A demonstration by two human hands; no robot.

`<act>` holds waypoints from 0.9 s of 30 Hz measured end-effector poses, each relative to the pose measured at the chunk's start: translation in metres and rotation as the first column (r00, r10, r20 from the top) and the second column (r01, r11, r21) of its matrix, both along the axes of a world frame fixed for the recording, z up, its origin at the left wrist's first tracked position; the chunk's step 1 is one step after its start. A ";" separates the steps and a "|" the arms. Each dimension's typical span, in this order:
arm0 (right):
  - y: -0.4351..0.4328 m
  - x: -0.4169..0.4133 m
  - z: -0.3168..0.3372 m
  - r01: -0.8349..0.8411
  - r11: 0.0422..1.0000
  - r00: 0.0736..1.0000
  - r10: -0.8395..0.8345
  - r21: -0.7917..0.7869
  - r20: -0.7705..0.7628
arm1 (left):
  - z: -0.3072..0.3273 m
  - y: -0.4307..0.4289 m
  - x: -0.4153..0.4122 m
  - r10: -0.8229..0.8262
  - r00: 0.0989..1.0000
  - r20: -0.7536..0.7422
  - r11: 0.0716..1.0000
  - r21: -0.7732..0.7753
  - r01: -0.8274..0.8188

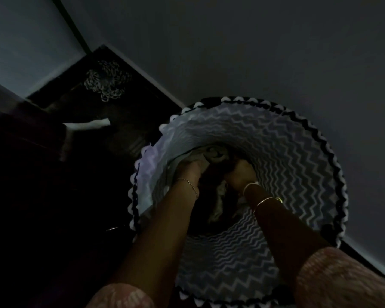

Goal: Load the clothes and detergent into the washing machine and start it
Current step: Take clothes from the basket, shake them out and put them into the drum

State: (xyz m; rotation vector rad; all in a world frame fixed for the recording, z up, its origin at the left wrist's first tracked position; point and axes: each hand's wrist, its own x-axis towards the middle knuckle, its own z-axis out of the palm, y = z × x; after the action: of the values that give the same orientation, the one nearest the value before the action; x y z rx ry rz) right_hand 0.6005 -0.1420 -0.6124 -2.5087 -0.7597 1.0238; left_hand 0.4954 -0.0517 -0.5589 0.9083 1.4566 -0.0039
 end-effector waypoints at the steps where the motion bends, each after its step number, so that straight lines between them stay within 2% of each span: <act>1: -0.003 0.004 0.001 0.068 0.994 0.997 -0.066 0.090 -0.030 | 0.004 -0.003 0.001 0.027 0.999 0.030 0.999 -0.017 -0.027; 4: -0.016 0.008 0.015 0.109 0.973 0.990 -0.088 0.206 -0.108 | 0.026 -0.019 -0.002 0.146 0.984 0.104 0.979 -0.158 -0.129; 6: -0.022 0.005 0.026 0.096 0.985 0.983 -0.071 0.142 -0.169 | 0.040 -0.030 -0.005 0.157 0.982 0.105 0.974 -0.183 -0.136; 7: -0.022 0.002 0.029 0.034 0.994 0.986 -0.017 0.104 -0.166 | 0.046 -0.032 -0.006 0.139 0.985 0.101 0.978 -0.172 -0.120; 10: -0.010 0.003 0.020 -0.265 0.964 0.963 0.264 0.004 0.046 | 0.038 -0.030 -0.006 0.128 0.989 0.074 0.976 -0.186 -0.112; 15: 0.021 0.004 -0.008 -0.331 0.935 0.888 0.354 -0.128 0.292 | 0.014 -0.016 -0.003 0.149 0.984 0.101 0.977 -0.168 -0.131; 17: 0.026 0.002 -0.015 -0.296 0.939 0.873 0.339 -0.174 0.351 | 0.011 -0.013 -0.002 0.151 0.981 0.122 0.980 -0.145 -0.133; 21: 0.025 0.007 0.001 -0.151 0.981 0.944 0.179 -0.119 0.278 | 0.024 -0.015 -0.004 0.207 0.971 0.118 0.971 -0.149 -0.189; 27: -0.011 -0.006 0.108 -0.088 0.990 0.994 0.080 0.112 0.069 | 0.104 -0.039 -0.017 0.273 0.954 0.124 0.931 -0.285 -0.230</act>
State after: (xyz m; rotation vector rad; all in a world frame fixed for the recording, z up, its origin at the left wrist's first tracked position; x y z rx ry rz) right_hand 0.5945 -0.1529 -0.5048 -2.4402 -0.9231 0.9029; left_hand 0.4783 -0.0908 -0.4553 0.4846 1.3723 0.0611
